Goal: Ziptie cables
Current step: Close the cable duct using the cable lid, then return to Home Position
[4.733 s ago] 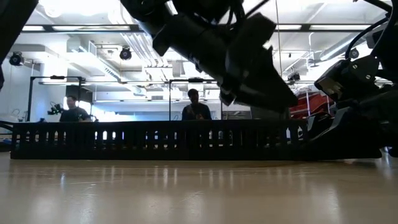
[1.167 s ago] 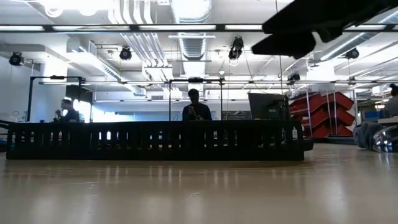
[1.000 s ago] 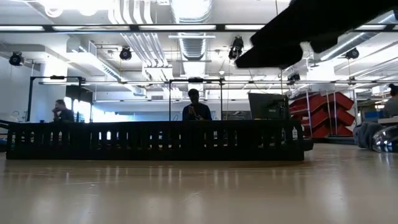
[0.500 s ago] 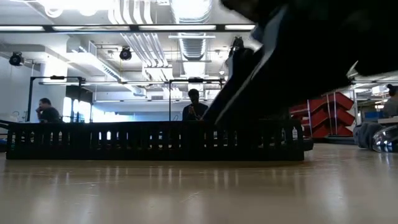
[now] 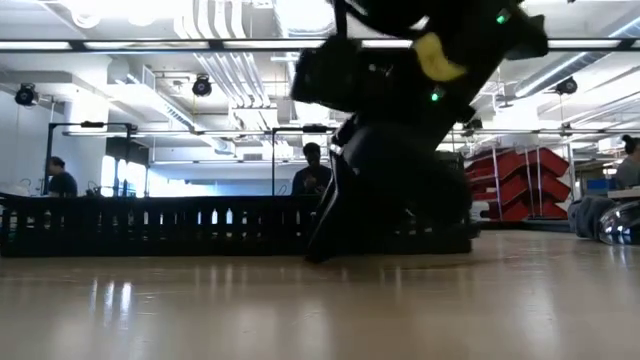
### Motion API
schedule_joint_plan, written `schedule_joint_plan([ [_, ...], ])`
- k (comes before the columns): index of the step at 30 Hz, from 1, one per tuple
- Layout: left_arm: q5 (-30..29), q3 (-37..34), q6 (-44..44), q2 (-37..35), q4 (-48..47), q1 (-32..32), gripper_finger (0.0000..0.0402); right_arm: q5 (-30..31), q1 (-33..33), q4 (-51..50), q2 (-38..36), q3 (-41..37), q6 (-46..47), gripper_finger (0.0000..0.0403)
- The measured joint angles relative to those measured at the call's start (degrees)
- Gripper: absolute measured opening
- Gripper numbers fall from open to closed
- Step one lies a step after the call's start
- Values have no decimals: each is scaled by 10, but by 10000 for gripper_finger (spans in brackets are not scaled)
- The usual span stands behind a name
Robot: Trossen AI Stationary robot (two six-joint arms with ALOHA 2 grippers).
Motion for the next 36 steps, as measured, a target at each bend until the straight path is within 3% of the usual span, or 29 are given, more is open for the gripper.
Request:
schedule_joint_plan([
  [8, -84, -2, -127, -1, -63, -11, 60, 160, -49, -125, -16, -1, -47, 81],
  [15, -112, -12, -298, -1, -115, -11, 59, 242, -76, -260, -33, -9, -31, 33],
  [19, -71, -24, -351, -5, -100, -30, 59, 272, -89, -277, -87, -69, -47, 8],
  [22, -104, -26, -357, 0, -95, -31, 59, 267, -95, -241, -179, -137, -60, 2],
  [26, -169, -24, -358, 0, -89, -41, 59, 222, -122, -111, -299, -253, -121, 1],
  [29, -190, -24, -348, -1, -91, -37, 59, 129, -135, 36, -400, -325, -191, 1],
  [36, -270, -24, -322, -1, -87, -24, 59, -91, -174, 263, -569, -456, -299, 1],
])
